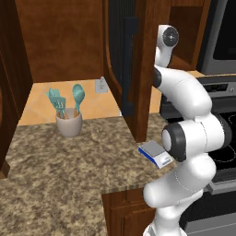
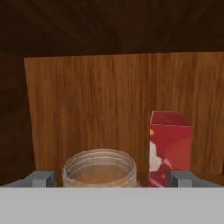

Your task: Pick the honey bottle and place it on the digital scale for weighing, and close the cabinet.

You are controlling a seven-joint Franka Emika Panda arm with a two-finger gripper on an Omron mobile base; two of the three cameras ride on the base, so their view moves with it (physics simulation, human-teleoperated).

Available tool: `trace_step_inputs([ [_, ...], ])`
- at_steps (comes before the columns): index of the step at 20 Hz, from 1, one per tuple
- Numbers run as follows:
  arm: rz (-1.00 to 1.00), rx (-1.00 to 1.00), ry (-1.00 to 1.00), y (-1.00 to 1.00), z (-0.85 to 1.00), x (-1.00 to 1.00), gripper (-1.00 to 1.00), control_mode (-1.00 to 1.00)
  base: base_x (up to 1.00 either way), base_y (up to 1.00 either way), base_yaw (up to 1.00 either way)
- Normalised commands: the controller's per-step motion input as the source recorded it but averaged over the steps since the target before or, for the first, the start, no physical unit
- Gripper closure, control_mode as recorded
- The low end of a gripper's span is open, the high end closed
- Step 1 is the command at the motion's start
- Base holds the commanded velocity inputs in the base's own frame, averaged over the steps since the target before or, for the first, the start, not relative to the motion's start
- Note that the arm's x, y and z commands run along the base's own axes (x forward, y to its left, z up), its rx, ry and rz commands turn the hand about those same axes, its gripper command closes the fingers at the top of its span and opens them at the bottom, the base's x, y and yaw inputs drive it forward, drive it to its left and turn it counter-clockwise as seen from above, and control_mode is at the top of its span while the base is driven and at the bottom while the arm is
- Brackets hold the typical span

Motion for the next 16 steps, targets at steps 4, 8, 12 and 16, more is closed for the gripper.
trace_step_inputs([
  [4,0.0,0.0,0.0,0.29,0.0,0.11,-1.0,-1.0,0.0,0.0,0.0],
  [8,0.0,-0.01,0.0,0.07,0.0,0.04,-1.0,-1.0,0.0,0.0,0.0],
  [12,0.0,0.0,0.03,0.0,-0.04,0.21,-1.0,-1.0,0.0,0.0,0.0],
  [16,0.0,0.0,0.08,0.0,-0.33,0.24,1.0,-1.0,0.0,0.0,0.0],
])
